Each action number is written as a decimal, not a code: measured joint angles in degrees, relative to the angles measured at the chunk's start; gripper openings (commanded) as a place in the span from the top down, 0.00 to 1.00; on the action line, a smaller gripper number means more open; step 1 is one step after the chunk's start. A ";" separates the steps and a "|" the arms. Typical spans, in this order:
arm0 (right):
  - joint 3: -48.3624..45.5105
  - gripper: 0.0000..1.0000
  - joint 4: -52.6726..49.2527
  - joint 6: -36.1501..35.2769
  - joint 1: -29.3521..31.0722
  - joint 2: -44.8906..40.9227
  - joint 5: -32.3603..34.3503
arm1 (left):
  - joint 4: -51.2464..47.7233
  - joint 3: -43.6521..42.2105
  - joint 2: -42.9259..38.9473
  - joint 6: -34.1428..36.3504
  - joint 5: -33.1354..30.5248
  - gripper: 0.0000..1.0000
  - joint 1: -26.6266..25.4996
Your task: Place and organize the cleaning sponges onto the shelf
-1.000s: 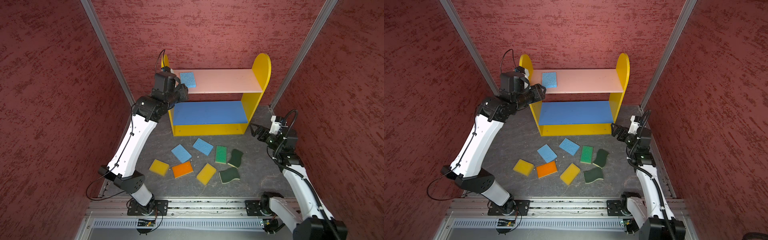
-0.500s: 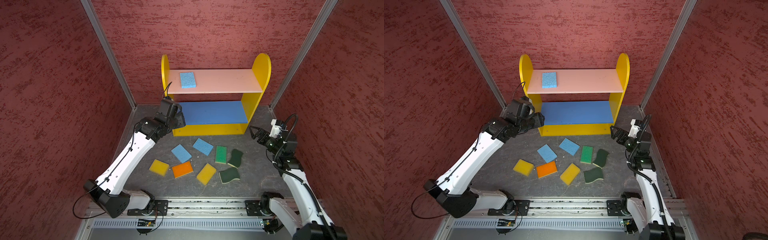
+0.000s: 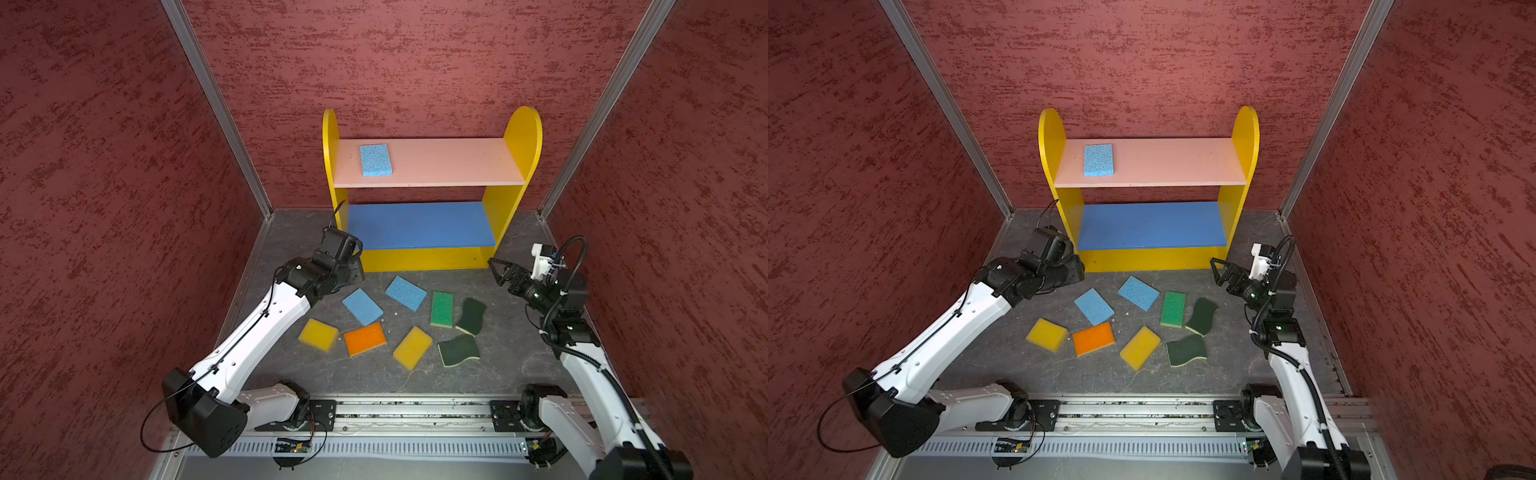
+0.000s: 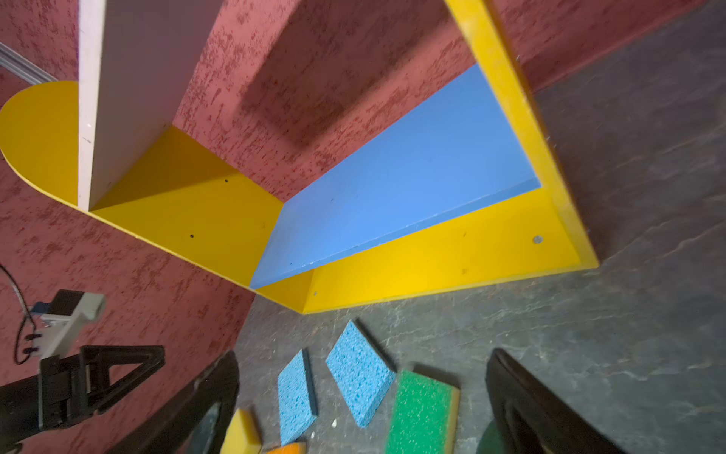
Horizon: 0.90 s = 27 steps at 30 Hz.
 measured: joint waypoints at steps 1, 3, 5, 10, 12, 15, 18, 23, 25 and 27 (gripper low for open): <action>0.57 0.03 0.04 0.50 0.81 2.60 -0.39 | 0.13 -1.25 -0.35 -0.24 0.37 0.39 0.46; 0.92 0.02 0.28 1.22 2.91 5.95 -0.33 | 0.52 -3.26 -0.81 -0.74 1.14 0.39 1.38; 0.90 0.02 0.46 1.88 6.03 7.82 0.07 | 0.74 -5.33 -1.07 -1.25 1.81 0.39 2.34; 2.19 0.04 0.83 1.25 15.21 12.46 3.39 | 1.57 -8.22 -1.11 -1.51 3.39 0.39 3.96; 3.06 0.04 0.74 0.74 18.91 14.80 5.75 | 2.23 -9.03 -1.11 -1.53 4.28 0.39 4.66; 4.70 0.01 -0.59 -0.57 24.22 18.12 10.69 | 3.13 -10.14 -1.18 -1.51 5.22 0.39 5.66; 7.54 0.01 -3.67 -2.80 29.27 21.14 17.53 | 3.72 -11.50 -1.53 -1.49 5.77 0.39 6.49; 13.00 0.01 -8.68 -7.50 37.42 26.36 29.31 | 4.00 -13.27 -1.81 -1.46 6.08 0.39 7.80; 15.80 0.01 -11.32 -9.73 40.98 28.85 34.45 | 4.07 -13.51 -1.81 -1.46 6.05 0.39 8.09; 18.73 0.01 -13.46 -11.78 44.33 31.50 38.99 | 4.15 -13.57 -1.81 -1.44 6.03 0.39 8.17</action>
